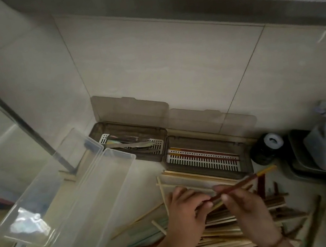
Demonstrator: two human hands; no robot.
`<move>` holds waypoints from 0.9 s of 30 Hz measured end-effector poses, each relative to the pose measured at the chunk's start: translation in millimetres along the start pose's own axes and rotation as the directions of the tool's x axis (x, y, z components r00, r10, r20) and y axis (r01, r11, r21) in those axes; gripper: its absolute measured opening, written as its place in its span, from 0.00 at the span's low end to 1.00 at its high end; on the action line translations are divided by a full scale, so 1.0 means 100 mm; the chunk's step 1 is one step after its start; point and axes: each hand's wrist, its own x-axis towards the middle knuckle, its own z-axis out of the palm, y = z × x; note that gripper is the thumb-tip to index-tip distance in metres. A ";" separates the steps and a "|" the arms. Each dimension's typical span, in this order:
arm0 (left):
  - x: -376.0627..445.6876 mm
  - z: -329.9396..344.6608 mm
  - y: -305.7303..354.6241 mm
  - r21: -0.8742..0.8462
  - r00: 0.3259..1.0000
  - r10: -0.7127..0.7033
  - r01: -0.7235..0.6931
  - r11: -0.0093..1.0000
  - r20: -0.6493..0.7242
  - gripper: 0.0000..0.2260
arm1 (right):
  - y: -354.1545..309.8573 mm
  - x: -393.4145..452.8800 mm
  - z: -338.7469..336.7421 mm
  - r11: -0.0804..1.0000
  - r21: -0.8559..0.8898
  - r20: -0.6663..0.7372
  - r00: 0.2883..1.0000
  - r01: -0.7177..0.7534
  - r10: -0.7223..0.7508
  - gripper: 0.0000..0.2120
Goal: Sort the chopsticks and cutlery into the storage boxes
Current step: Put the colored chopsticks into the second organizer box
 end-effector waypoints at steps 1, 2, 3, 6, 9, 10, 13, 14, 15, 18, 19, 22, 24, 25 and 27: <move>0.05 -0.02 0.04 -0.053 1.000 -0.004 0.003 0.999 -0.022 0.06 | -0.05 0.01 0.04 0.999 0.000 -0.001 0.999 0.040 -0.040 0.10; 0.09 -0.04 0.06 -0.100 0.999 0.002 -0.005 0.995 -0.038 0.05 | -0.12 0.03 0.07 0.996 -0.001 -0.016 0.996 0.090 -0.090 0.10; 0.13 -0.08 0.07 -0.129 0.999 0.023 -0.029 0.991 -0.045 0.06 | -0.21 0.06 0.07 0.989 -0.005 -0.047 0.988 0.149 -0.149 0.09; 0.28 -0.19 0.03 0.063 0.993 0.021 -0.028 0.998 0.116 0.15 | -0.49 0.27 -0.09 0.928 -0.113 -0.135 0.919 0.356 -0.369 0.11; 0.40 -0.28 -0.06 0.376 0.922 -0.169 0.028 0.926 0.348 0.27 | -0.54 0.73 -0.31 0.809 -0.447 -0.051 0.892 0.382 -0.449 0.17; 0.43 -0.29 -0.08 0.416 0.900 -0.213 0.039 0.909 0.381 0.29 | -0.50 0.91 -0.35 0.757 -0.560 0.001 0.914 0.337 -0.406 0.14; 0.45 -0.28 -0.15 0.463 0.870 -0.265 0.049 0.885 0.415 0.30 | -0.25 1.33 -0.37 0.632 -0.757 0.098 0.985 0.165 -0.139 0.08; 0.44 -0.28 -0.18 0.472 0.870 -0.261 0.037 0.881 0.418 0.30 | -0.17 1.42 -0.35 0.595 -0.793 0.120 0.991 0.129 -0.055 0.07; 0.43 -0.27 -0.20 0.475 0.872 -0.256 0.030 0.879 0.418 0.30 | -0.11 1.49 -0.32 0.552 -0.825 0.142 0.990 0.117 0.003 0.05; 0.42 -0.24 -0.25 0.459 0.877 -0.243 0.029 0.888 0.415 0.29 | -0.02 1.61 -0.20 0.465 -0.876 0.176 0.982 0.128 0.063 0.04; 0.41 -0.23 -0.27 0.453 0.883 -0.235 0.029 0.891 0.406 0.29 | 0.00 1.63 -0.16 0.443 -0.884 0.196 0.979 0.150 0.058 0.05; 0.40 -0.22 -0.29 0.434 0.904 -0.210 0.031 0.900 0.371 0.29 | 0.01 1.68 -0.05 0.315 -0.916 0.274 0.961 0.248 0.041 0.08; 0.39 -0.21 -0.30 0.427 0.914 -0.196 0.028 0.904 0.356 0.28 | -0.01 1.72 0.00 0.243 -0.930 0.298 0.953 0.275 0.060 0.09; 0.39 -0.21 -0.30 0.428 0.918 -0.191 0.026 0.903 0.347 0.28 | -0.02 1.74 0.02 0.216 -0.936 0.301 0.950 0.277 0.085 0.09; 0.38 -0.19 -0.32 0.438 0.926 -0.180 0.018 0.899 0.331 0.28 | -0.05 1.79 0.05 0.160 -0.942 0.316 0.939 0.294 0.135 0.09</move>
